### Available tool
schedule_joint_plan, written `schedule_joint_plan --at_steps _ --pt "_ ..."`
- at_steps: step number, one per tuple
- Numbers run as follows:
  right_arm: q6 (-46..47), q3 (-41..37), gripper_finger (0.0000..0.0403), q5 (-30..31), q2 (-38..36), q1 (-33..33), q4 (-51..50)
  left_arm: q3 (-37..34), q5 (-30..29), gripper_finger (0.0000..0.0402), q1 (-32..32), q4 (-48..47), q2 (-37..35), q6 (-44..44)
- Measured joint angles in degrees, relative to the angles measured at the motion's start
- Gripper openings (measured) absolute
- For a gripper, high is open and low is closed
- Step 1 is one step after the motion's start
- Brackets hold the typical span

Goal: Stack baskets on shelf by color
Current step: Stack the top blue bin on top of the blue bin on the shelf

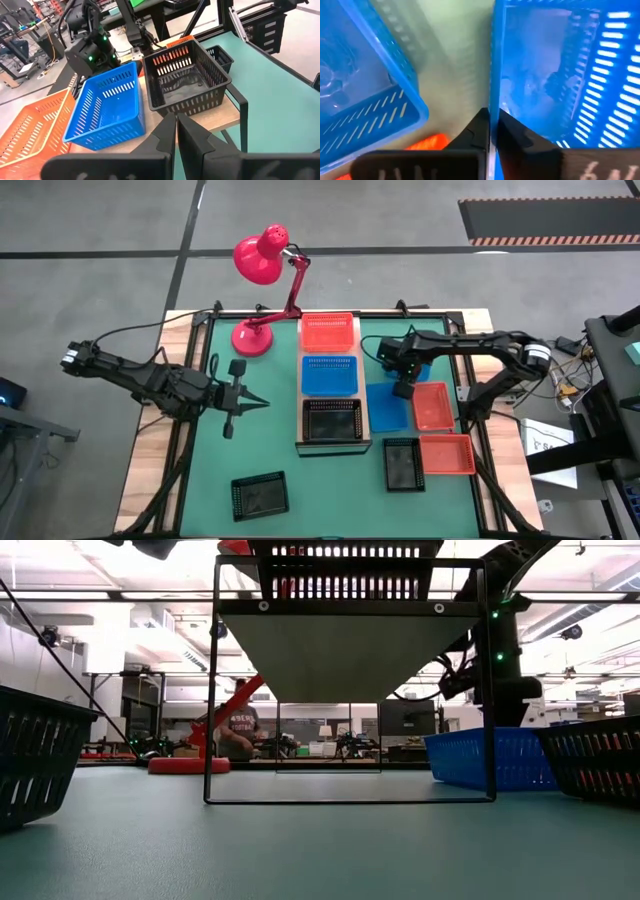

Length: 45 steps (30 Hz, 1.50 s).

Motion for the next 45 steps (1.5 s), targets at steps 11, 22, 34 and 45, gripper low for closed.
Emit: schedule_joint_plan --at_steps 11,22,34,45 --pt "3.6 8.7 0.0009 2.1 -6.2 0.1 -10.0 -0.2 0.0 0.0001 0.0 0.1 0.6 0.5" --pt "11.5 31.7 0.0009 8.5 -6.3 8.1 -24.2 -0.2 0.0 0.0001 0.0 0.3 1.0 0.0" --pt "20.5 52.5 0.0009 9.5 4.3 24.6 -34.5 -0.2 -0.1 0.0001 0.0 0.4 2.6 0.0" --pt "15.7 71.5 0.0009 10.2 15.0 30.1 -35.4 -0.2 -0.1 0.0002 0.0 0.6 2.8 0.1"
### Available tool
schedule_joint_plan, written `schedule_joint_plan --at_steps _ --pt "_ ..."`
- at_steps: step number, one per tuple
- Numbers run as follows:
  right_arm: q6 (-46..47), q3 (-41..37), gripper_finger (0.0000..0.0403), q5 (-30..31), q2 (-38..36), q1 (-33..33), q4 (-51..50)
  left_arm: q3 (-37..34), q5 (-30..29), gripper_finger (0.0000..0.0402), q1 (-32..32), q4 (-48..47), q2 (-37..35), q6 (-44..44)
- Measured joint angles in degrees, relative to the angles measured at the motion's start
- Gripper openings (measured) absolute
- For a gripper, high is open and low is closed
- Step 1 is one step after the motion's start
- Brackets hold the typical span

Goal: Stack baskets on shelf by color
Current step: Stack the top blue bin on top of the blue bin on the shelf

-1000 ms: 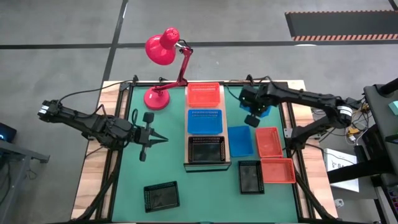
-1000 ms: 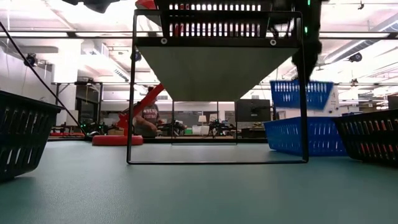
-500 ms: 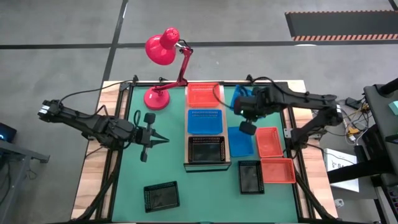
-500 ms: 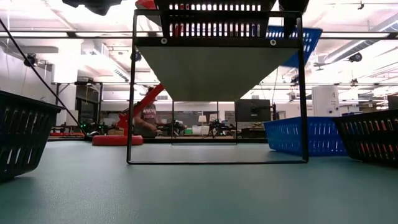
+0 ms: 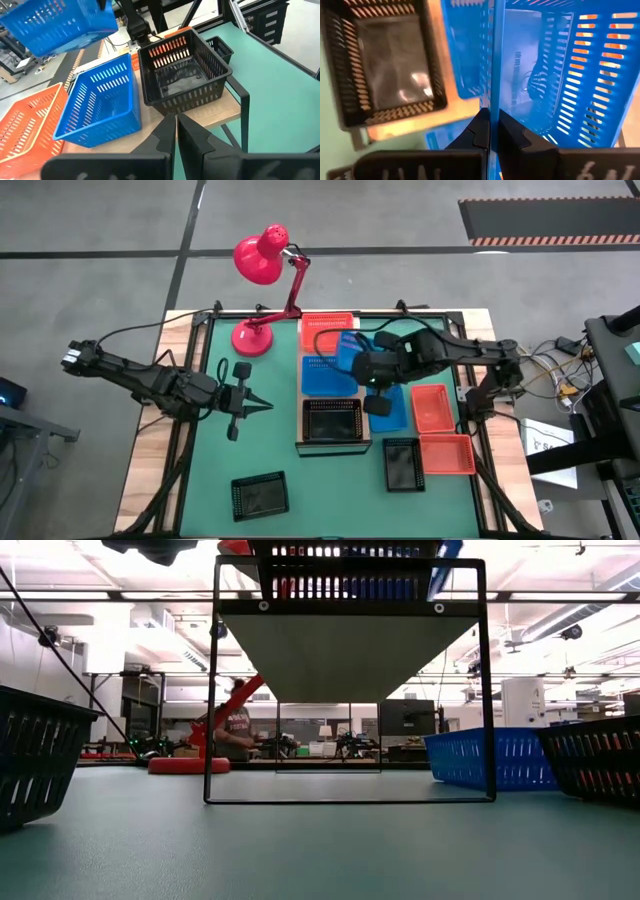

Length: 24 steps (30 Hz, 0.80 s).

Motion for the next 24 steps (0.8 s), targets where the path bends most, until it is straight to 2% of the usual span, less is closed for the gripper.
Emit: schedule_joint_plan --at_steps 10,24 --pt "-0.5 10.3 0.0009 2.2 8.0 0.1 0.0 0.0 0.0 0.0002 0.0 -0.3 0.6 0.0" --pt "-0.8 11.1 0.0009 2.8 10.4 0.1 2.9 0.0 0.0 0.0002 0.0 -0.4 0.7 -0.1"
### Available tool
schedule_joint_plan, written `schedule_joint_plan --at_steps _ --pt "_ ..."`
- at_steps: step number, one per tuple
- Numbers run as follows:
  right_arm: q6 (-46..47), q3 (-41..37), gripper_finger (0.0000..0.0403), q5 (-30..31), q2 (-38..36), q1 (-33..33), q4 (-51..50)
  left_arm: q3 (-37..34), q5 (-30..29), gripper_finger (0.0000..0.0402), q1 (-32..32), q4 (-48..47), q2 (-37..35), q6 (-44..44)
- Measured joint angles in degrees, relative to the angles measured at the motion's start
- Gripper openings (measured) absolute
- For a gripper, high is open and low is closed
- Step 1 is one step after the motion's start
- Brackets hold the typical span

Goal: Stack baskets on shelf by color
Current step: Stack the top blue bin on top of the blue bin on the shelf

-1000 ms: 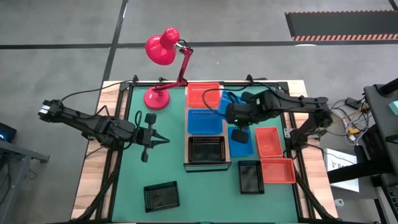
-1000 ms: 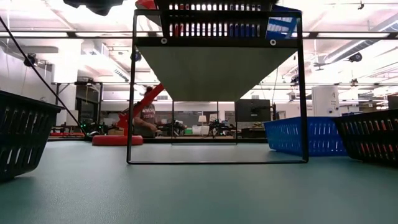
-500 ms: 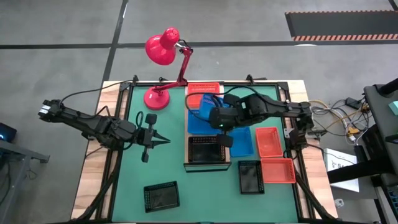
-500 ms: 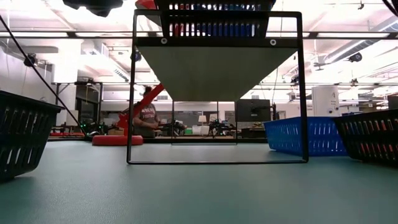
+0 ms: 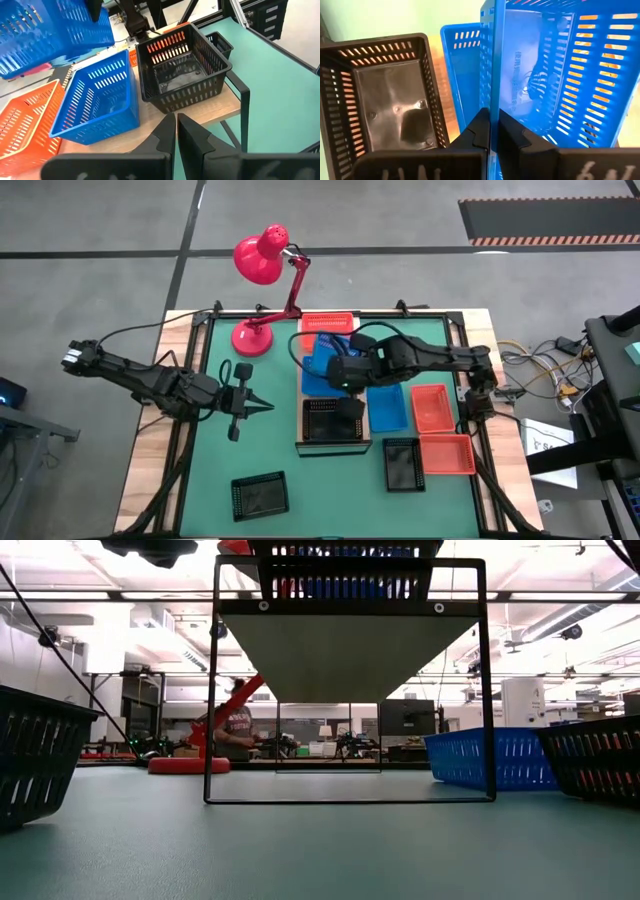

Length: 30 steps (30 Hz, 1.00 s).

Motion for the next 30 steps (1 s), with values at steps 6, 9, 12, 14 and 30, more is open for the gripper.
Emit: schedule_joint_plan --at_steps 6,9,12,14,30 --pt "-0.3 0.0 0.0009 -0.1 1.5 0.0 0.7 0.0 0.0 0.0002 0.0 0.0 0.1 0.0" --pt "-1.0 0.0 0.0009 -0.2 2.2 0.0 0.6 0.0 0.0 0.0002 0.0 0.0 0.1 0.0" --pt "-1.2 0.0 0.0009 -0.2 2.9 0.0 0.6 0.0 0.0 0.0002 0.0 0.0 0.1 0.0" --pt "-1.3 0.0 0.0009 -0.2 3.6 0.0 0.5 0.0 0.0 0.0002 0.0 0.0 0.1 0.0" --pt "-3.9 0.0 0.0050 0.0 5.6 -0.9 0.4 0.0 0.0 0.0002 0.0 0.0 0.1 0.0"
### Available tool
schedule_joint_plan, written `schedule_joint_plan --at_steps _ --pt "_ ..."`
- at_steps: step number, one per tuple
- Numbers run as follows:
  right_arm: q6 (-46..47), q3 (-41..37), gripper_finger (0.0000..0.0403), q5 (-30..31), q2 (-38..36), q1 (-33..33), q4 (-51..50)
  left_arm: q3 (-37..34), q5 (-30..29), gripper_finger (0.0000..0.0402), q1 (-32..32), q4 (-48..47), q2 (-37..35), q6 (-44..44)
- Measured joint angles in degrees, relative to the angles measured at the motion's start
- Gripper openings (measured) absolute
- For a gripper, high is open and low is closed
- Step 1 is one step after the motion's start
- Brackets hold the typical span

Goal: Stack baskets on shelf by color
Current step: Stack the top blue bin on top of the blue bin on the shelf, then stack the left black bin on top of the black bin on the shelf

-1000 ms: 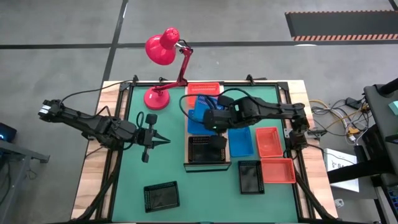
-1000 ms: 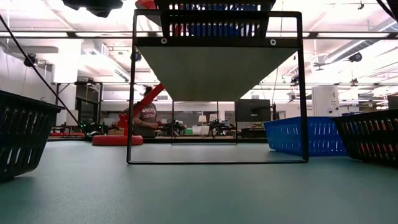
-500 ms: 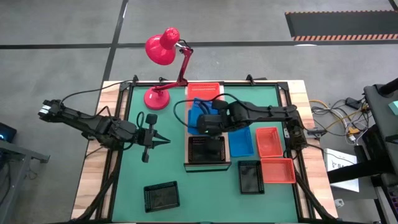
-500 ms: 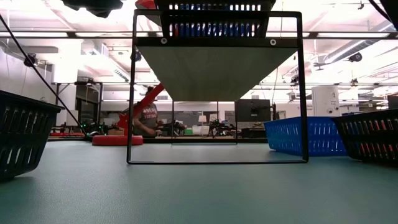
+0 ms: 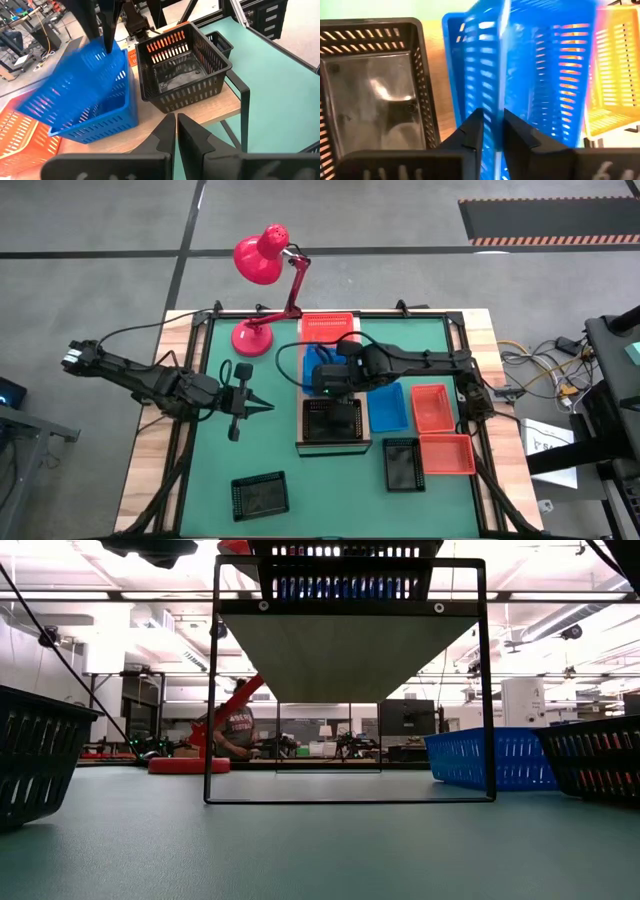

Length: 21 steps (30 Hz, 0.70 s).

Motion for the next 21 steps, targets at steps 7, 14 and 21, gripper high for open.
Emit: schedule_joint_plan --at_steps 7,14,21 --pt "-3.3 0.0 0.0102 0.0 0.0 0.0 0.1 0.0 0.0 0.0002 0.0 0.0 0.0 0.0" --pt "-4.7 0.2 0.0102 0.0 -1.0 -0.1 0.3 -0.2 0.0 0.0002 0.0 0.1 0.0 0.0" --pt "-4.5 -0.4 0.0039 -0.1 -5.3 0.3 -3.3 -0.5 0.0 0.0002 0.0 0.2 0.0 0.0"
